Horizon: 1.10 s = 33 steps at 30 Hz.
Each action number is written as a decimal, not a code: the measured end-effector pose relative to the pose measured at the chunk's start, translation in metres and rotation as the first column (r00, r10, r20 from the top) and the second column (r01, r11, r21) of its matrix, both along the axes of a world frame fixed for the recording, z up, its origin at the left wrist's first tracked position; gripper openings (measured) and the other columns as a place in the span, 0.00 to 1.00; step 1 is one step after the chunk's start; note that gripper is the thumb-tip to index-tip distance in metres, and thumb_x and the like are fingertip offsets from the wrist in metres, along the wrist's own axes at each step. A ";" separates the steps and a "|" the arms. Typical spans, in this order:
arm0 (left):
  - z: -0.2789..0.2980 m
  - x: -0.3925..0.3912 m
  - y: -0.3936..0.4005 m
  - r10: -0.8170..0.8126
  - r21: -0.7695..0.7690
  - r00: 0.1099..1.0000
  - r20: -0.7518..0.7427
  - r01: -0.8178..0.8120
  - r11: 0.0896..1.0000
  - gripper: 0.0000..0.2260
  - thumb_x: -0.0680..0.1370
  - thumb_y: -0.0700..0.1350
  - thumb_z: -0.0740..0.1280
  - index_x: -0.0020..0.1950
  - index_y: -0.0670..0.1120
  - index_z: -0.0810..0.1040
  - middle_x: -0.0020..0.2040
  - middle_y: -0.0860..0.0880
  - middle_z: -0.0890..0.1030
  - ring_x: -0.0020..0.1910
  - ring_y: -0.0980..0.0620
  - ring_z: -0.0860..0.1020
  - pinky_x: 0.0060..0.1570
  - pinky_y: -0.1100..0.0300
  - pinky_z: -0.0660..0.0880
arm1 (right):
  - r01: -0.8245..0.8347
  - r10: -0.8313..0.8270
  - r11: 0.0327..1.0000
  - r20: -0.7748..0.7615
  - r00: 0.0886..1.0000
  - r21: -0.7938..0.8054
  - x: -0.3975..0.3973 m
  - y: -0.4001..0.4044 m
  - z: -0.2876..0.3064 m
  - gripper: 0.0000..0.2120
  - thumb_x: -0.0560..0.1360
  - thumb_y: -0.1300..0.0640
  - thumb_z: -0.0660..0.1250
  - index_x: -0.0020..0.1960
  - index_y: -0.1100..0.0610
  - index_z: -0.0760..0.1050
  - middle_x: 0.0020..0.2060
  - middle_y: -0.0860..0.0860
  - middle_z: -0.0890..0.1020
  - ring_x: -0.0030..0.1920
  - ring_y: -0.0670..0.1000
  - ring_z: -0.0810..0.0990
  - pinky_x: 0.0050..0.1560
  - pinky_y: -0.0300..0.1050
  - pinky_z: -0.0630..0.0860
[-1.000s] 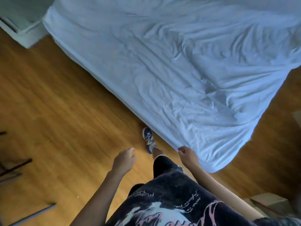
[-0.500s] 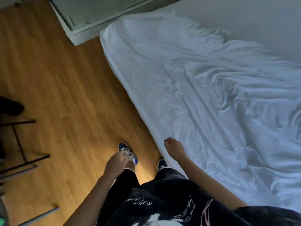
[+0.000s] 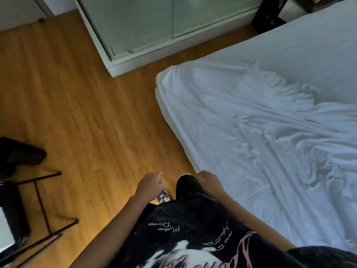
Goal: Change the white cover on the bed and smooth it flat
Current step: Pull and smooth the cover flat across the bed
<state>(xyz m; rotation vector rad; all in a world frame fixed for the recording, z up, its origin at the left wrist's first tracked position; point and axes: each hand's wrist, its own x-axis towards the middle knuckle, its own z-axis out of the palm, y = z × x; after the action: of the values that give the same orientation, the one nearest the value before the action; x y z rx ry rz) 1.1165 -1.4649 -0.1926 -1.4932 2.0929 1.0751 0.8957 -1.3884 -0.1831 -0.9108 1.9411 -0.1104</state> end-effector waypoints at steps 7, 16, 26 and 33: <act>-0.010 0.023 -0.179 -0.066 0.046 0.997 0.033 0.064 0.997 0.19 0.83 0.49 0.55 0.73 0.47 0.67 0.70 0.47 0.70 0.67 0.47 0.68 0.63 0.53 0.69 | 0.000 0.000 1.000 0.026 1.000 0.000 0.018 -0.185 -0.013 0.13 0.80 0.54 0.58 0.59 0.53 0.78 0.58 0.52 0.80 0.57 0.53 0.78 0.56 0.44 0.72; -0.001 0.010 -0.443 -0.076 0.022 0.988 0.138 0.074 0.997 0.19 0.83 0.50 0.56 0.73 0.47 0.68 0.71 0.48 0.70 0.68 0.49 0.69 0.64 0.56 0.68 | -0.005 0.006 1.000 0.061 0.998 -0.011 -0.009 -0.447 -0.027 0.15 0.79 0.54 0.56 0.59 0.55 0.77 0.58 0.53 0.80 0.56 0.55 0.78 0.53 0.45 0.72; -0.008 -0.068 -0.723 -0.359 -0.015 0.927 0.114 0.363 0.932 0.13 0.81 0.50 0.57 0.62 0.48 0.75 0.59 0.47 0.77 0.58 0.48 0.75 0.48 0.56 0.71 | 0.291 -0.291 0.957 -0.007 0.957 -0.015 -0.064 -0.648 -0.033 0.16 0.82 0.54 0.55 0.65 0.53 0.75 0.61 0.51 0.79 0.60 0.52 0.76 0.59 0.44 0.71; -0.017 -0.165 -0.883 -0.645 -0.032 0.759 0.089 0.650 0.760 0.14 0.82 0.47 0.59 0.65 0.46 0.74 0.63 0.49 0.76 0.59 0.50 0.75 0.55 0.57 0.71 | 0.682 -0.683 0.731 0.020 0.730 0.027 -0.067 -0.743 -0.047 0.15 0.81 0.56 0.57 0.63 0.55 0.77 0.60 0.52 0.79 0.59 0.54 0.77 0.60 0.45 0.72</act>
<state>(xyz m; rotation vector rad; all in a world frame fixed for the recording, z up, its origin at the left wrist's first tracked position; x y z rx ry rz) 0.9516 -2.3482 -0.2097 -0.6828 2.3283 0.6697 0.8284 -2.1315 -0.2302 -0.1253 2.1581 -0.5346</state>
